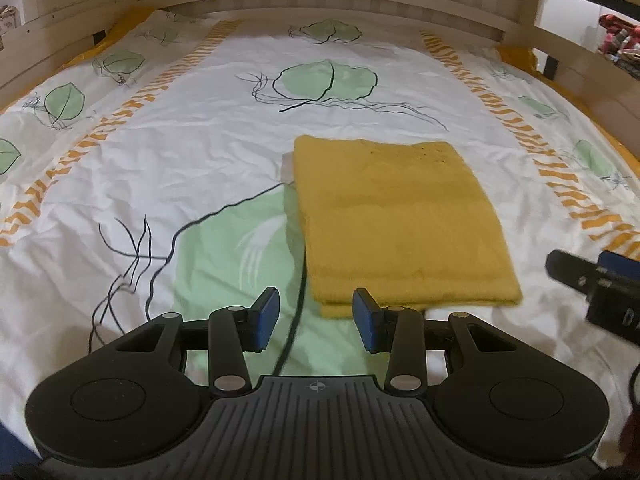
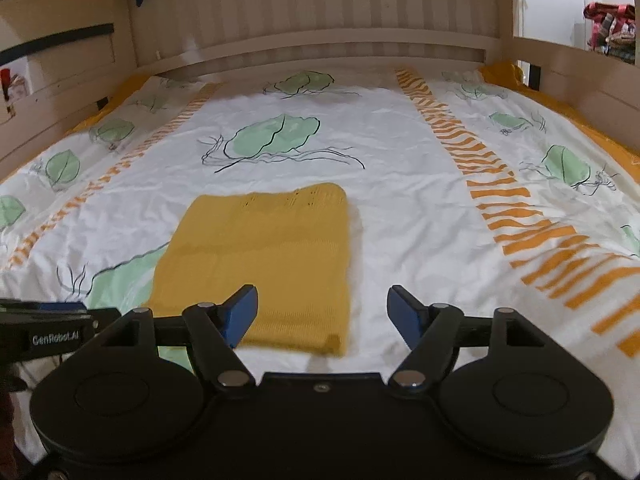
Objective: Fold small clothes
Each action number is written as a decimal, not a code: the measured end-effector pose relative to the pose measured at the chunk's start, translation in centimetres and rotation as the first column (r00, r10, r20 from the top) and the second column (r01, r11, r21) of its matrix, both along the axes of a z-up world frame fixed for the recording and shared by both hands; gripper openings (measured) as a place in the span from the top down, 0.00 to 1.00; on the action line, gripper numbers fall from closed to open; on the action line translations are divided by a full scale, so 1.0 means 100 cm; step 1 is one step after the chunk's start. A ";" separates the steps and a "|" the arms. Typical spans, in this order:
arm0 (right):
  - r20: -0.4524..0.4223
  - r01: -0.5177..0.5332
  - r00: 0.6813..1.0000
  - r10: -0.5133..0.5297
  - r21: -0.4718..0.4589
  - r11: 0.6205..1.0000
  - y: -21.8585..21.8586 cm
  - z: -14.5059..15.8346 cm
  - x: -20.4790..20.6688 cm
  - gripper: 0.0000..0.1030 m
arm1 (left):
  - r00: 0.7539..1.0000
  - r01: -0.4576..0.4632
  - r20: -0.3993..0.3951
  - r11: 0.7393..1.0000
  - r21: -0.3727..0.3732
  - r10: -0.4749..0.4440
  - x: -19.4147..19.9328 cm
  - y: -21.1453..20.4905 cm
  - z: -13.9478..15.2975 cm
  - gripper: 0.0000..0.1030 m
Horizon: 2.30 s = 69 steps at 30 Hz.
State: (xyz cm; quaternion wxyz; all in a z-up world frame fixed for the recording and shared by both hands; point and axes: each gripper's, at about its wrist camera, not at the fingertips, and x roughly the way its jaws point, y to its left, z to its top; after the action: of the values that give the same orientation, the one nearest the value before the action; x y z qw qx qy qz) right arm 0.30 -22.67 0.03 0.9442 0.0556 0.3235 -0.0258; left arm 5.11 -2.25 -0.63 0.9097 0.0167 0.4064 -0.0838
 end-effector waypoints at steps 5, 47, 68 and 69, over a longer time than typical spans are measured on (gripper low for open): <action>-0.014 -0.008 1.000 0.008 0.005 1.000 0.003 -0.004 -0.015 0.28 | 1.000 -0.008 0.000 1.000 -0.009 0.008 -0.010 -0.001 0.001 0.62; -0.100 0.001 0.995 0.003 0.042 0.999 0.011 -0.009 -0.013 0.28 | 1.000 0.013 -0.024 1.000 -0.012 -0.014 -0.019 -0.008 -0.005 0.62; -0.116 0.002 0.993 0.003 0.040 0.999 0.012 -0.012 -0.011 0.28 | 1.000 0.009 -0.020 1.000 -0.010 -0.010 -0.019 -0.008 -0.006 0.62; -0.117 0.002 0.993 0.002 0.041 0.999 0.012 -0.012 -0.011 0.28 | 1.000 0.010 -0.020 1.000 -0.010 -0.010 -0.019 -0.008 -0.006 0.62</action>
State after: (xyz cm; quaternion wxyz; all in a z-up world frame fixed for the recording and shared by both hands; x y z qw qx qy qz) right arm -0.77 -21.50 -1.17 0.9223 0.0733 0.3788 -0.0224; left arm 3.17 -3.03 -1.22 0.9052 0.0132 0.4150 -0.0906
